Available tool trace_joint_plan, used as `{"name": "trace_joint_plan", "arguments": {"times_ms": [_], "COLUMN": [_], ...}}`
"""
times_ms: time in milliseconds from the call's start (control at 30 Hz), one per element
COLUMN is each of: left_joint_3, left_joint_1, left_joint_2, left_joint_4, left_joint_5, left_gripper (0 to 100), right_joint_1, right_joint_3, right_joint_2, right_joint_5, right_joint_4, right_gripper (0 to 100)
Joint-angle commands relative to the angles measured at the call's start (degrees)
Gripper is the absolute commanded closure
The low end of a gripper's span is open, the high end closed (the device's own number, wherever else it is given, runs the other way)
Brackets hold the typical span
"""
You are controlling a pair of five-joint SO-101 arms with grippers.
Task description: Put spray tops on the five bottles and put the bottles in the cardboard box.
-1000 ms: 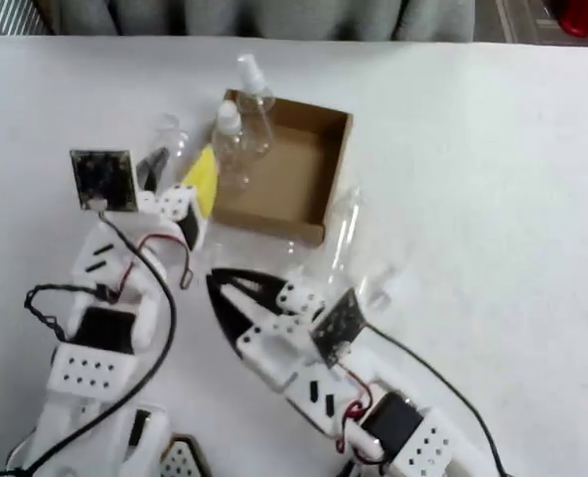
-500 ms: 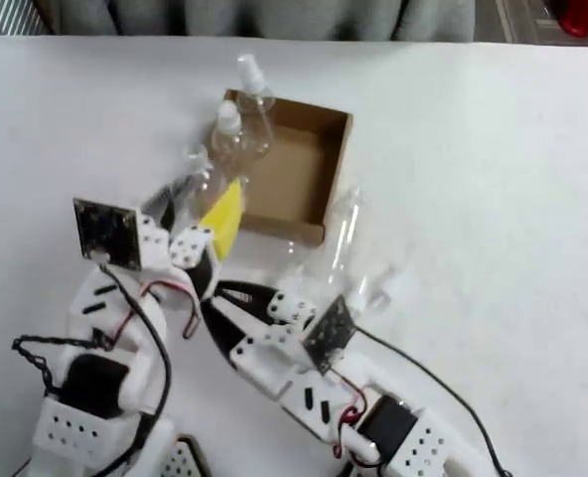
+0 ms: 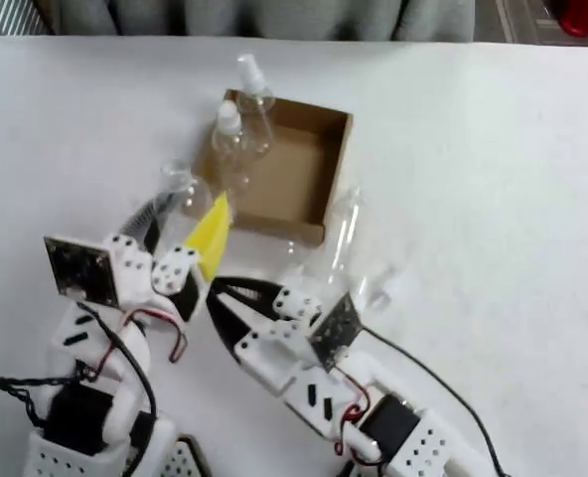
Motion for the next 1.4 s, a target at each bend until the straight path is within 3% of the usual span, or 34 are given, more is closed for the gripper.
{"name": "trace_joint_plan", "arguments": {"times_ms": [0, 267, 533, 733, 1000, 1233, 1367], "left_joint_3": [-1.05, -1.14, 4.13, 0.35, -5.89, -13.36, -14.51], "left_joint_1": [1.45, 6.64, 0.84, -1.98, -1.27, 5.14, 7.08], "left_joint_2": [-3.21, -3.21, -1.63, 11.74, 20.97, 21.05, 21.05], "left_joint_4": [3.25, 3.16, -10.55, -14.68, -14.24, -2.11, 0.62], "left_joint_5": [-0.53, -0.44, 0.00, 0.09, 0.09, 0.09, 0.09], "left_gripper": [97, 97, 97, 97, 98, 98, 98], "right_joint_1": [3.03, 3.03, 1.36, 1.36, 1.36, 1.27, 1.27], "right_joint_3": [-0.70, -0.70, -0.70, -0.70, -0.70, -0.70, -0.70], "right_joint_2": [-0.57, -0.66, -1.01, -0.57, -0.57, -0.57, -0.57], "right_joint_5": [-0.44, -0.79, -0.44, -0.44, -0.35, 3.78, 3.78], "right_joint_4": [-0.92, -1.01, -0.92, -0.92, -0.84, -0.92, -0.92], "right_gripper": [98.3, 98.3, 98.3, 98.3, 98.3, 98.2, 98.2]}}
